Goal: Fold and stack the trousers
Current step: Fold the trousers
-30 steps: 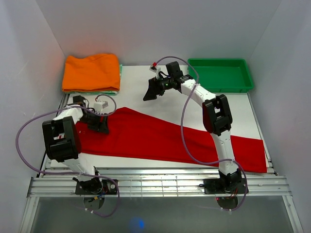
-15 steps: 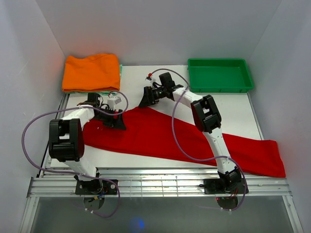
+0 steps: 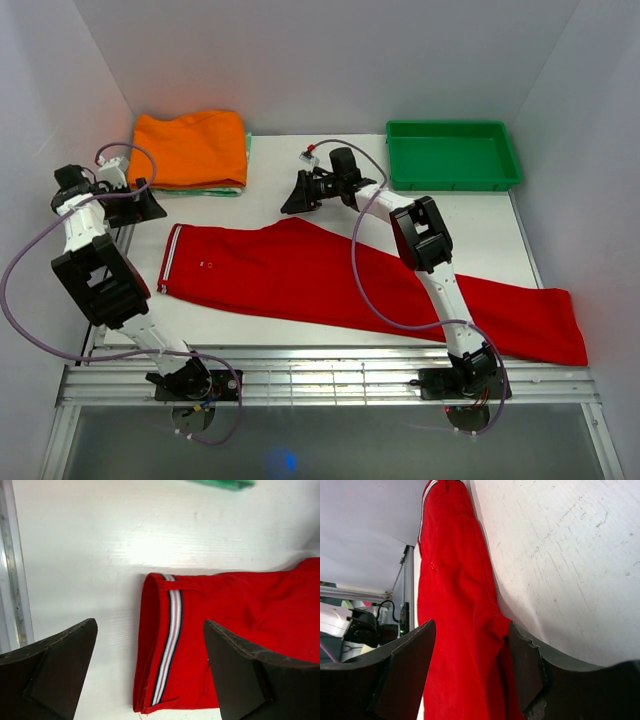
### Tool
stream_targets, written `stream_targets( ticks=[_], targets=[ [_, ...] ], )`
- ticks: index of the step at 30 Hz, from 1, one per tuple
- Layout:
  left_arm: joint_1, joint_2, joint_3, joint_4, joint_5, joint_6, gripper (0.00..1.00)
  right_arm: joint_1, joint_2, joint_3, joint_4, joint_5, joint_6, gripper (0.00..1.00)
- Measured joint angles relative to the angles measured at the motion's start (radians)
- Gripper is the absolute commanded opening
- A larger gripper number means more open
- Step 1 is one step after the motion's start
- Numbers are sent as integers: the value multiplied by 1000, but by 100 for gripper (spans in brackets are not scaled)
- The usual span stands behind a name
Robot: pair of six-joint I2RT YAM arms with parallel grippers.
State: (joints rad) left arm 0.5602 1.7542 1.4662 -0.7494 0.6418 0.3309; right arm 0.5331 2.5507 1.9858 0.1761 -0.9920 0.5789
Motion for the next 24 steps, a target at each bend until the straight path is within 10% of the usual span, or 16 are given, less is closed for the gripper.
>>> stream_targets(
  ticks=[24],
  targets=[
    [14,296,59,-82,186,-78,68,4,95,-28,232,-34,229,54]
  ],
)
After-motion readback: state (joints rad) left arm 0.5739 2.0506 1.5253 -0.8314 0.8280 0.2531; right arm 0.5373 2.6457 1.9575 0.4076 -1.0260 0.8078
